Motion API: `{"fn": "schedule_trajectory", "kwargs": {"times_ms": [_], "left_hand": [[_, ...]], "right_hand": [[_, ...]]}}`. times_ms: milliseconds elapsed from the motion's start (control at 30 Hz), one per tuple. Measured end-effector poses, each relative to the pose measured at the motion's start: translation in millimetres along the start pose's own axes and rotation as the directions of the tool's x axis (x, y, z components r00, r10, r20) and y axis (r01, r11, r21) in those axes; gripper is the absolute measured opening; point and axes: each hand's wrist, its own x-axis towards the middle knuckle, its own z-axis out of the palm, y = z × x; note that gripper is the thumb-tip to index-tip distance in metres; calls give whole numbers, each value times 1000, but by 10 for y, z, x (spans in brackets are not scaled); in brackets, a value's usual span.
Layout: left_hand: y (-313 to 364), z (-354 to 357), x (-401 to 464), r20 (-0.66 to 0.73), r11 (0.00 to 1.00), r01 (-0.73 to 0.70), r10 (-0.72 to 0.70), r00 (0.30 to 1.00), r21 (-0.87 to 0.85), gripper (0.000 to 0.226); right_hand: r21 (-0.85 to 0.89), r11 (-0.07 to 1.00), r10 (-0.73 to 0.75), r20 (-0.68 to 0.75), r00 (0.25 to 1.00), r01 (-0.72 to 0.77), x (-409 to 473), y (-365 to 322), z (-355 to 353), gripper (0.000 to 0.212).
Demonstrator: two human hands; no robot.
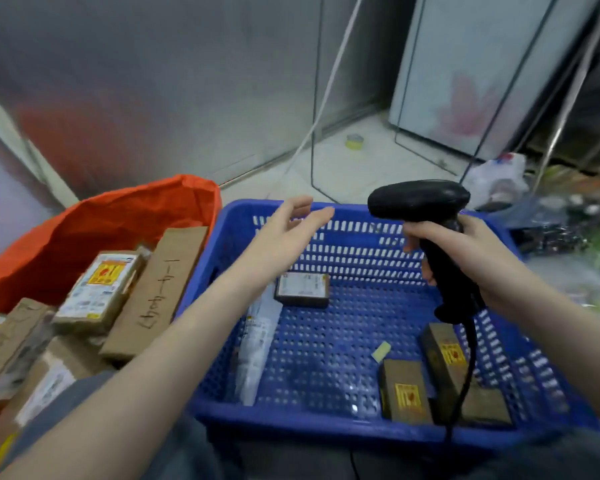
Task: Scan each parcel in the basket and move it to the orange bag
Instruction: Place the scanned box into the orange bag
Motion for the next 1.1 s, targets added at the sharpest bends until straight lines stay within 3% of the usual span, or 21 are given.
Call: {"fn": "schedule_trajectory", "kwargs": {"times_ms": [233,467,767,867,1000,1100], "left_hand": [[-244,1136,279,216,995,61,-77,973,82,55],[-933,1889,401,415,968,88,-182,891,235,65],[-1662,2455,446,503,941,90,-254,826,326,67],[-1848,2669,411,613,918,40,-296,733,396,72],[-2031,2990,315,767,849,-186,-325,553,494,88],[-2119,3194,282,820,831,-275,-321,474,484,98]], "right_hand": [[-20,998,63,-142,988,-67,32,713,-824,25],[-29,973,224,-137,965,-230,104,1520,-1082,28],[147,906,413,-95,906,-398,233,2073,-1172,24],[156,897,430,-98,898,-413,299,2187,-1153,23],[161,903,420,-129,898,-399,426,2294,-1136,24],[144,901,426,-129,895,-409,486,2392,-1121,24]]}}
